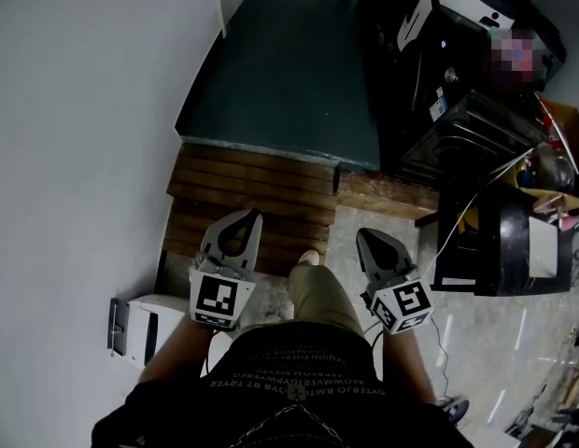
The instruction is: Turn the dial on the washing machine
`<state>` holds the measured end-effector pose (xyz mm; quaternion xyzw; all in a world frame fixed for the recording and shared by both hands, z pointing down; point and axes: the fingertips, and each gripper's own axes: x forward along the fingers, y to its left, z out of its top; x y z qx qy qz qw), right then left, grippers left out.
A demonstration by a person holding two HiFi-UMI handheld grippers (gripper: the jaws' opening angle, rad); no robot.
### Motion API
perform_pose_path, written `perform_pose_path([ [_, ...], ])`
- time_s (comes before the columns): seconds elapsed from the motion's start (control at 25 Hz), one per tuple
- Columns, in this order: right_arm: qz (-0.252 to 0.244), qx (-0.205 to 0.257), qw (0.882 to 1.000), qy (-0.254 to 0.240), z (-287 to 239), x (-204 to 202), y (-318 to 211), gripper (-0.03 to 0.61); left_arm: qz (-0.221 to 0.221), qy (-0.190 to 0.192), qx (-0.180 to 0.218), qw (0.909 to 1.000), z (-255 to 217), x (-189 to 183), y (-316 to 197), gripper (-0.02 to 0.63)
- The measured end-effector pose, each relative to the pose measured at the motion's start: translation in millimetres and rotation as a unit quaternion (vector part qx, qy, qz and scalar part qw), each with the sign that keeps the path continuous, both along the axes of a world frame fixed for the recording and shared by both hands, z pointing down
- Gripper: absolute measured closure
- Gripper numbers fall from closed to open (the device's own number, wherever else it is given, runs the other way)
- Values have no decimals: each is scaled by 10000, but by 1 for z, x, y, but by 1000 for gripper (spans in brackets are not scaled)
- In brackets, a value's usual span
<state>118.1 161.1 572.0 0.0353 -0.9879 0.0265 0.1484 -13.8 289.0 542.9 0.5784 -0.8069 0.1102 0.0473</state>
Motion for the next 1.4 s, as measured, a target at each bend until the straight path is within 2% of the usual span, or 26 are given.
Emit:
perform_pose_path([
  [0.24, -77, -24, 9999, 100, -11, -46, -48, 581, 58, 33, -8, 10000, -16, -44, -55, 606],
  [0.4, -74, 5, 9999, 132, -15, -81, -89, 581, 169, -153, 97, 9997, -27, -78, -100, 606],
  [0.64, -14, -126, 9995, 286, 1, -125, -159, 581, 265, -18, -33, 9996, -18, -121, -180, 606],
  [0.88, 88, -265, 9993, 247, -19, -147, -216, 581, 379, -63, 5, 9993, -52, -147, -247, 607],
  [1.12, 82, -223, 9997, 90, -61, -158, -234, 581, 361, -122, 99, 9992, -97, -158, -264, 606],
  [1.4, 286, -90, 9995, -50, -94, -181, -233, 581, 480, -40, 27, 9988, -118, -187, -259, 606],
])
